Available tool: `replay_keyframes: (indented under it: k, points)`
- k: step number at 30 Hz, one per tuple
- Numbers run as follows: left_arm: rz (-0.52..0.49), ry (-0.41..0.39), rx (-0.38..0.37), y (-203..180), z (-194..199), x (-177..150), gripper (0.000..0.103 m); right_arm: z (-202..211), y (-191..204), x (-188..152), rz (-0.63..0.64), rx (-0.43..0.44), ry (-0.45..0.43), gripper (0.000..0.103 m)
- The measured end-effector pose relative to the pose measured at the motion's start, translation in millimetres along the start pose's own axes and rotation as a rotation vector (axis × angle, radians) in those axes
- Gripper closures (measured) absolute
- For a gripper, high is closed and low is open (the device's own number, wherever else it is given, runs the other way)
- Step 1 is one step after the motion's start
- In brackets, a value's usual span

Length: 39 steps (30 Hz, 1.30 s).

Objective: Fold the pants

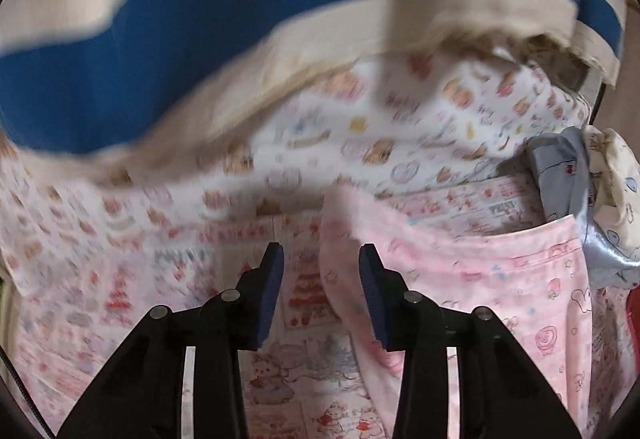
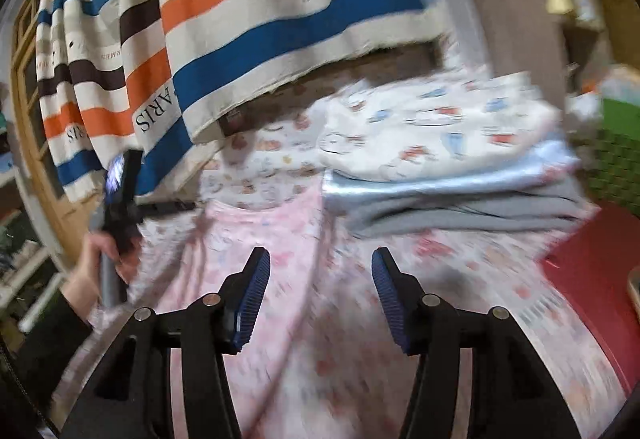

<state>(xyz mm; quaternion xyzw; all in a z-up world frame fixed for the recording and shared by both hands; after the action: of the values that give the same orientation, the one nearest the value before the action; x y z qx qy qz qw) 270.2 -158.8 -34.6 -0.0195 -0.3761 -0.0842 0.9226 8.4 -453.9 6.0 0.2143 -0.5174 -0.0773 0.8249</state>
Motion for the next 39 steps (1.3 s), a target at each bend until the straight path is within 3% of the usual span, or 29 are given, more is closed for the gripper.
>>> replay_keyframes:
  k: [2, 6, 10, 13, 16, 20, 22, 23, 24, 26, 31, 34, 39]
  points:
    - [0.025, 0.033, -0.03, 2.6, -10.7, -3.3, 0.065, -26.3, -2.9, 18.0, -0.034, 0.046, 0.051, 0.05]
    - [0.017, 0.053, -0.062, 1.7, -20.4, -4.0, 0.065, -96.2, -9.3, 43.8, -0.075, 0.04, 0.2, 0.061]
    - [-0.062, 0.02, -0.038, -3.6, -16.9, -2.5, 0.065, -154.2, -16.6, 47.5, -0.073, -0.013, 0.339, 0.066]
    - [-0.066, 0.044, -0.071, -0.9, -23.0, 0.0, 0.065, -187.1, -20.8, 42.1, -0.064, -0.065, 0.395, 0.067]
    - [-0.057, 0.077, -0.131, 0.3, -32.7, 0.5, 0.065, -204.4, -21.6, 38.4, -0.02, -0.123, 0.389, 0.068]
    - [-0.022, 0.085, -0.153, -0.3, -41.9, -0.7, 0.057, -211.5, -27.9, 43.0, -0.057, -0.095, 0.37, 0.091]
    - [-0.011, 0.09, -0.185, -2.6, -45.9, -1.4, 0.059, -214.7, -26.4, 45.3, -0.056, -0.083, 0.373, 0.095]
    - [-0.007, 0.092, -0.204, -4.6, -47.5, -1.9, 0.063, -216.1, -25.5, 45.7, -0.047, -0.085, 0.376, 0.096]
    - [-0.006, 0.09, -0.217, -6.8, -48.1, -2.3, 0.081, -217.7, -23.7, 46.2, -0.033, -0.097, 0.379, 0.096]
    - [-0.024, 0.093, -0.215, -13.5, -48.7, -3.3, 0.1, -219.9, -19.1, 46.9, -0.013, -0.118, 0.377, 0.096]
    - [-0.121, -0.036, -0.096, -17.4, -17.3, 0.8, 0.101, -217.6, -3.4, 47.6, 0.056, -0.136, 0.362, 0.097]
    - [-0.139, -0.094, -0.073, -5.3, 11.0, 4.4, 0.102, -207.8, 16.3, 49.6, 0.135, -0.121, 0.325, 0.097]
    - [-0.086, -0.189, -0.067, 29.6, 69.8, 12.9, 0.102, -190.8, 41.0, 69.4, 0.15, -0.078, 0.229, 0.097]
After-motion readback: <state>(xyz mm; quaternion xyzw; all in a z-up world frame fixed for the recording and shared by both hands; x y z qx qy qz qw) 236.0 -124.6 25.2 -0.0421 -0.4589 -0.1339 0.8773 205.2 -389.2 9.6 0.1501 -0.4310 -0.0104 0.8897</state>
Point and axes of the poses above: each gripper's, at about its wrist camera, not at the fingertips, and z roughly against the way its jaws point, y to its left, x to its top, the point moved 2 cm from there along -z, roughly the way its jaws point, and after that the axes turned 8 degrees about x, right-handed, at the moved point
